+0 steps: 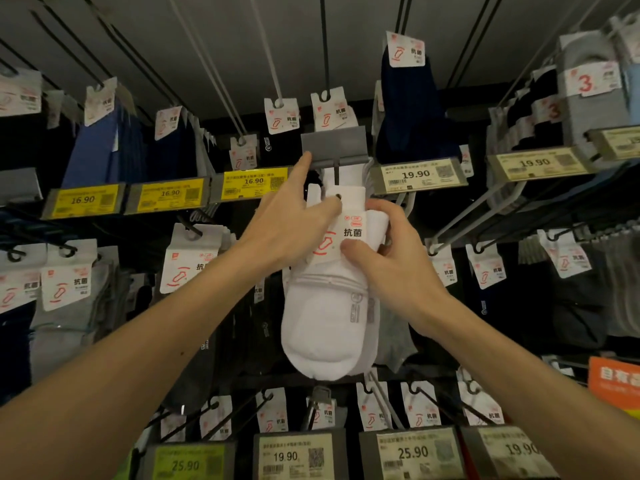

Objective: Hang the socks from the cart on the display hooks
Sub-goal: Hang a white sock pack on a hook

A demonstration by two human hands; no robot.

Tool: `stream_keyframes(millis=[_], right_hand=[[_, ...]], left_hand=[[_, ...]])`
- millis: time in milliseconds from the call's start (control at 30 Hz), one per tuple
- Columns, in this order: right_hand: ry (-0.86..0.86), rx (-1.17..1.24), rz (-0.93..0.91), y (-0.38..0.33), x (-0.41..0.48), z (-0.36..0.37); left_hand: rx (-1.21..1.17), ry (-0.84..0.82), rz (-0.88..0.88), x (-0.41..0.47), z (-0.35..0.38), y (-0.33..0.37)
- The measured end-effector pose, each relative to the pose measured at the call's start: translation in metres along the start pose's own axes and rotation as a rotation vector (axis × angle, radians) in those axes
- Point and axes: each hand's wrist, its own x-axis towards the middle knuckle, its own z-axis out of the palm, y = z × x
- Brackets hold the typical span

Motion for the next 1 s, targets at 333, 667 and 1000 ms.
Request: stream_keyframes(millis=[333,667,1000], right_hand=[[-0.003,0.101,0.022,0.0,0.014,-0.005],[0.044,0.023,0.052,0.013,0.014,-0.01],[0.014,-0.28,-0.029,0.046,0.009,-0.018]], left_hand=[[0.013,0.113,0.004,-0.001,0.012,-0.004],[0.05,0.054,-0.016,-0.004,0.017,-0.006],[0.116,0.137,0.142,-0.013,0.045,-0.031]])
